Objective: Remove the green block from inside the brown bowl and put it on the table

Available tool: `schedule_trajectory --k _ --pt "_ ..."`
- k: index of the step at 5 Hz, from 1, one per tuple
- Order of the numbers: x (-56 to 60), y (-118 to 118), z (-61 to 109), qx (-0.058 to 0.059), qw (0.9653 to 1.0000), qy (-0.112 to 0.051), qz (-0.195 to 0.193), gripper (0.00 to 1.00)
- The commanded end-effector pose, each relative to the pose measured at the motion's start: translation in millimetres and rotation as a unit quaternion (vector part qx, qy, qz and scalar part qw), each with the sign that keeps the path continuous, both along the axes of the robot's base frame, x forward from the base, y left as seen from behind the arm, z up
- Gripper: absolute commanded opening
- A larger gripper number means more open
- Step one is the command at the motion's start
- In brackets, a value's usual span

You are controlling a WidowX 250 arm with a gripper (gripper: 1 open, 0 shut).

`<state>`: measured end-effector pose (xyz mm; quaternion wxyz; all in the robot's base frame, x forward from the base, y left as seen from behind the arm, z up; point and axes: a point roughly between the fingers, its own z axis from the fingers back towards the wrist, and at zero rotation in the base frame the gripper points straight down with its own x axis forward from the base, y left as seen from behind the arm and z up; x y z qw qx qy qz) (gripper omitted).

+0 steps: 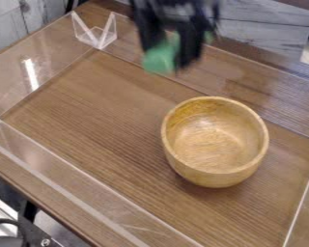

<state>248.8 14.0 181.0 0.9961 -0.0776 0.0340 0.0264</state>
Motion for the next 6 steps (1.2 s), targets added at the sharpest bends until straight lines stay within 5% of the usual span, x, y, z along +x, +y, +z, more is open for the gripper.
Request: schedule_trajectory --k 1,2,4,6 --pt "-10.4 50.0 22.5 0.015 0.9992 -0.038 0.001 0.00" --pt "-23.1 94.4 7.9 0.016 0.9991 -0.040 -0.006 0.00" --pt "-29.0 70.1 -35.0 0.013 0.9984 -0.035 -0.043 0.00" --pt "-29.3 43.6 -70.1 0.027 0.9963 -0.033 -0.074 0.00"
